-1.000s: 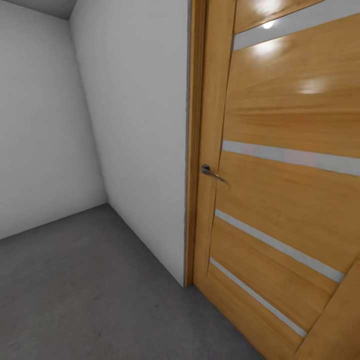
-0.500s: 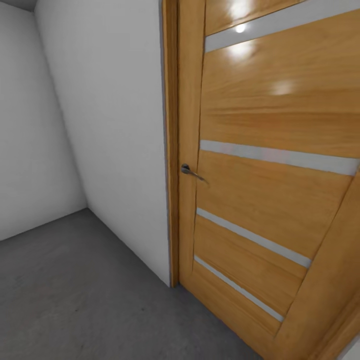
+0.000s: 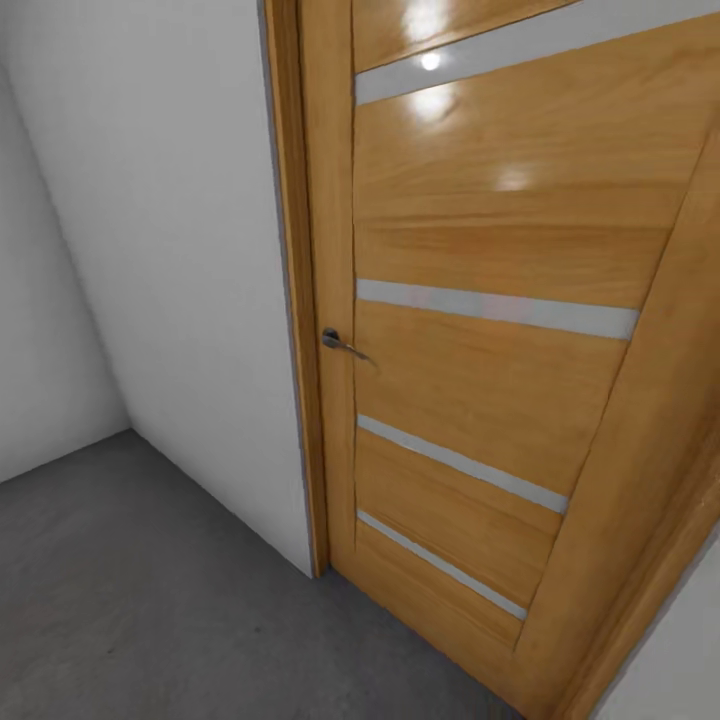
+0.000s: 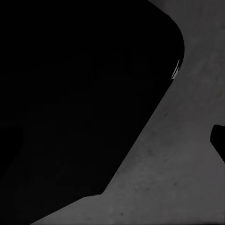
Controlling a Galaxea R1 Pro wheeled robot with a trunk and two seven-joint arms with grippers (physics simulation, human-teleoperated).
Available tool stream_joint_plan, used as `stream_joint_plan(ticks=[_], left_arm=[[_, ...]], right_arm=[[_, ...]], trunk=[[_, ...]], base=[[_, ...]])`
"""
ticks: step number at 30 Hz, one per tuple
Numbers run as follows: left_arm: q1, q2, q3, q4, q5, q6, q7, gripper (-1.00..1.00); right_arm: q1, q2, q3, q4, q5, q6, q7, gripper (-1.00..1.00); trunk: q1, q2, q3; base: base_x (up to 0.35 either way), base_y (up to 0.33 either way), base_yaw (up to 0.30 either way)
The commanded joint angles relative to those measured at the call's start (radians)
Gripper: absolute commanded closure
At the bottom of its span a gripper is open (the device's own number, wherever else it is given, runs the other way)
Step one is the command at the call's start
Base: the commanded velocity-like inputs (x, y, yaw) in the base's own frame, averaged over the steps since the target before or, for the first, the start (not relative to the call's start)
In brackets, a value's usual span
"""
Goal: Move the two storage containers from the living room to the garage. In the garage, place one container on the floor and stack the other container on top of it (either order is fine).
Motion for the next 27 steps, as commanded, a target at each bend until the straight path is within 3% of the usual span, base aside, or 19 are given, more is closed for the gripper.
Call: stream_joint_plan(ticks=[1,20,27], left_arm=[[0.0,0.0,0.0,0.0,0.01,0.0,0.001,-1.0],[0.0,0.0,-0.001,0.0,0.01,0.0,0.0,-1.0],[0.0,0.0,-0.001,0.0,0.009,0.0,-0.001,-1.0]], right_arm=[[-0.001,0.0,0.005,0.001,-0.004,-0.003,0.0,-1.0],[-0.001,0.001,0.005,0.001,-0.004,-0.003,0.0,-1.0],[-0.001,0.001,0.005,0.001,-0.004,-0.004,0.0,-1.0]], trunk=[[0.0,0.0,-0.001],[0.0,0.0,-0.001],[0.0,0.0,-0.001]], base=[[0.0,0.0,-0.242],[0.0,0.0,-0.24],[0.144,0.121,-0.058]])
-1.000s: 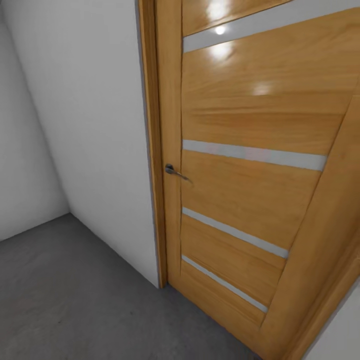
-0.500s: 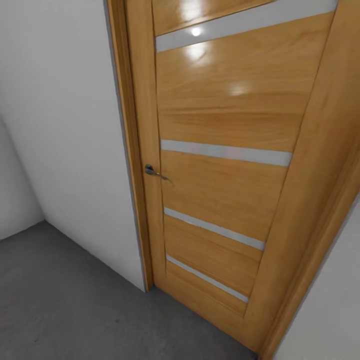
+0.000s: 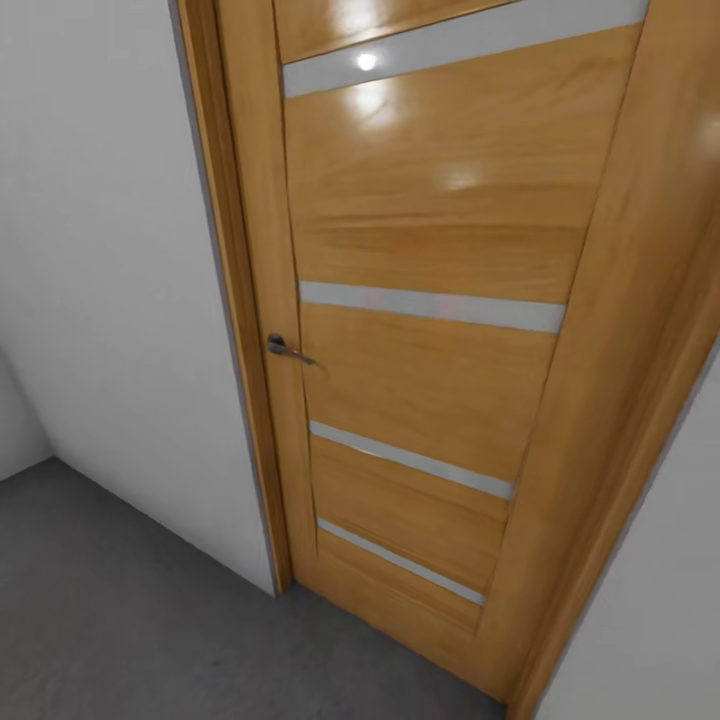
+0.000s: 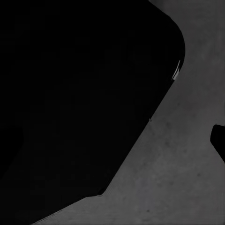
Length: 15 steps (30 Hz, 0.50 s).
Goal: Move the two storage containers from the living room to the garage. In the garage, place one container on the floor and stack the other container on top of it (either order is fine).
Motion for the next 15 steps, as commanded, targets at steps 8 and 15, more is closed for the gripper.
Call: stream_joint_plan(ticks=[8,15], left_arm=[[0.0,0.0,0.0,0.0,0.01,0.0,0.0,-1.0],[0.0,0.0,0.0,0.0,0.009,-0.001,0.0,-1.0]], right_arm=[[-0.001,0.0,0.004,0.001,-0.004,-0.004,0.0,-1.0],[-0.001,0.0,0.004,0.001,-0.006,-0.004,0.0,-1.0]], trunk=[[0.0,0.0,-0.001],[0.0,0.0,-0.001]], base=[[0.239,0.211,-0.003],[0.244,0.216,0.0]])
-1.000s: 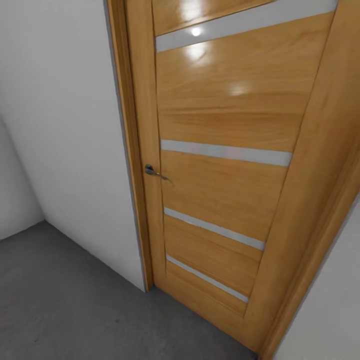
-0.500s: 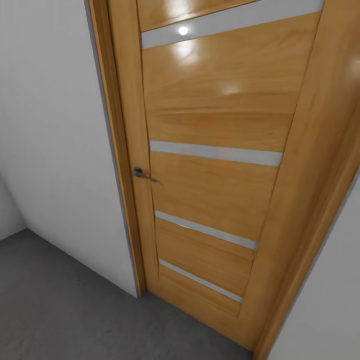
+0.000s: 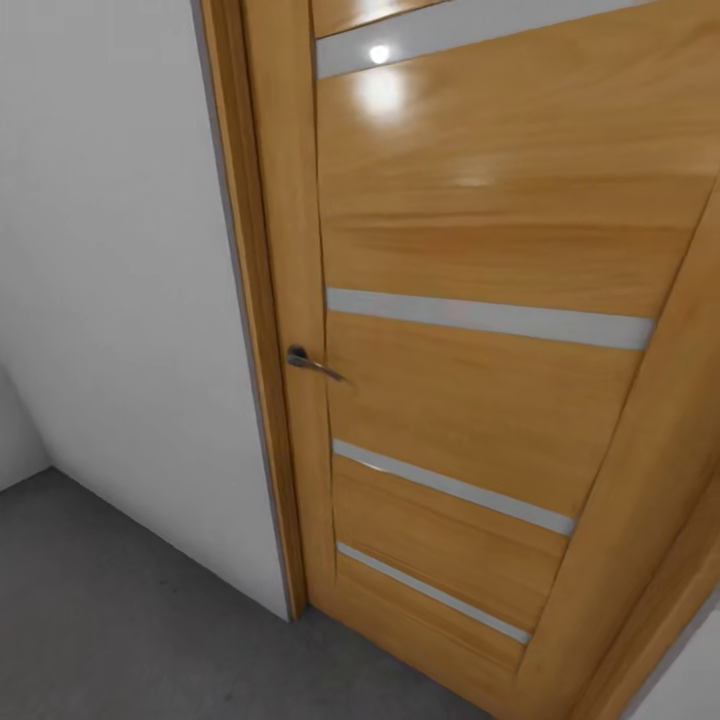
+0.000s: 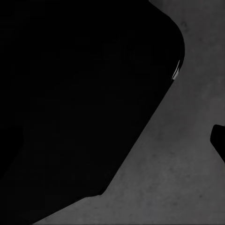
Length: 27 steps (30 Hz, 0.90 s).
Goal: Move the two storage containers from the living room to the garage. In the garage, place one container on the floor and stack the other container on top of it (either order is fine).
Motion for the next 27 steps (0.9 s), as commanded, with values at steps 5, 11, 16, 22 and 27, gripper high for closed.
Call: stream_joint_plan(ticks=[5,11,16,22,27], left_arm=[[0.0,0.0,0.0,-0.001,0.011,0.0,0.0,-1.0],[0.0,0.0,0.0,-0.001,0.011,-0.001,0.0,-1.0],[0.0,0.0,0.0,-0.001,0.01,-0.001,0.0,-1.0],[0.0,0.0,0.0,-0.001,0.01,-0.001,0.0,-1.0],[0.0,0.0,0.0,-0.001,0.01,-0.001,0.0,-1.0]], right_arm=[[-0.001,0.0,0.004,0.001,-0.011,-0.004,0.0,-1.0],[-0.001,0.001,0.003,0.001,-0.015,-0.003,0.0,-1.0],[-0.001,0.001,0.003,0.001,-0.017,-0.002,0.0,-1.0],[-0.001,0.001,0.003,0.001,-0.017,-0.002,0.0,-1.0],[-0.001,0.001,0.003,0.001,-0.017,-0.002,0.0,-1.0]], trunk=[[0.0,0.0,-0.001],[0.0,0.0,0.0],[0.0,0.0,0.003],[0.0,0.0,0.008],[0.0,0.0,0.012]], base=[[0.245,0.216,0.0],[0.153,0.134,-0.043],[0.022,0.019,-0.172],[0.002,0.002,-0.204],[0.0,0.0,-0.207]])
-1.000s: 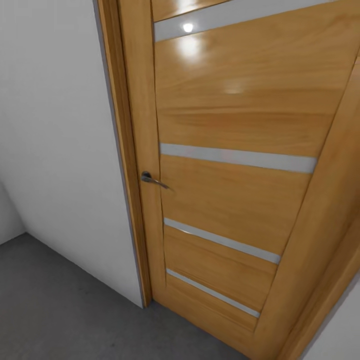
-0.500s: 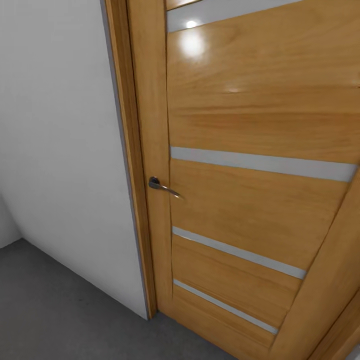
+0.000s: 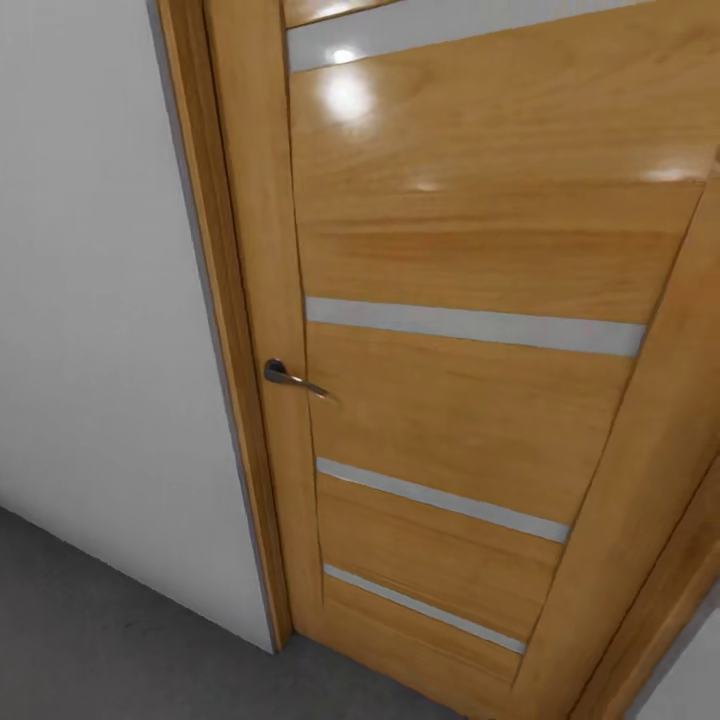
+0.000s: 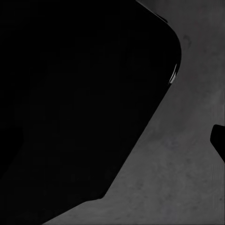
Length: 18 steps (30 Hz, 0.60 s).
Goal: Move the two storage containers from the living room to the garage. In the garage, place one container on the floor and stack the other container on top of it (either order is fine).
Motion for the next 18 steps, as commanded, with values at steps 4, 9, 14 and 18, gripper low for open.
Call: stream_joint_plan(ticks=[4,9,14,18], left_arm=[[0.0,0.0,0.0,0.0,0.01,0.0,0.001,-1.0],[0.0,0.0,0.0,0.0,0.01,0.0,0.001,-1.0],[0.0,0.0,0.0,0.0,0.01,0.0,0.001,-1.0],[0.0,0.0,0.0,0.0,0.01,0.0,0.001,-1.0]], right_arm=[[-0.001,0.0,0.005,0.001,-0.006,-0.003,0.0,-1.0],[-0.001,0.0,0.005,0.001,-0.006,-0.003,0.0,-1.0],[-0.001,0.0,0.005,0.001,-0.006,-0.003,0.0,-1.0],[-0.001,0.0,0.005,0.001,-0.005,-0.003,0.0,-1.0]], trunk=[[0.0,0.0,0.002],[0.0,0.0,0.006],[0.0,0.0,0.01],[0.0,0.0,0.011]], base=[[0.0,0.0,-0.207],[0.0,0.0,-0.208],[0.0,0.0,-0.199],[0.0,0.005,-0.068]])
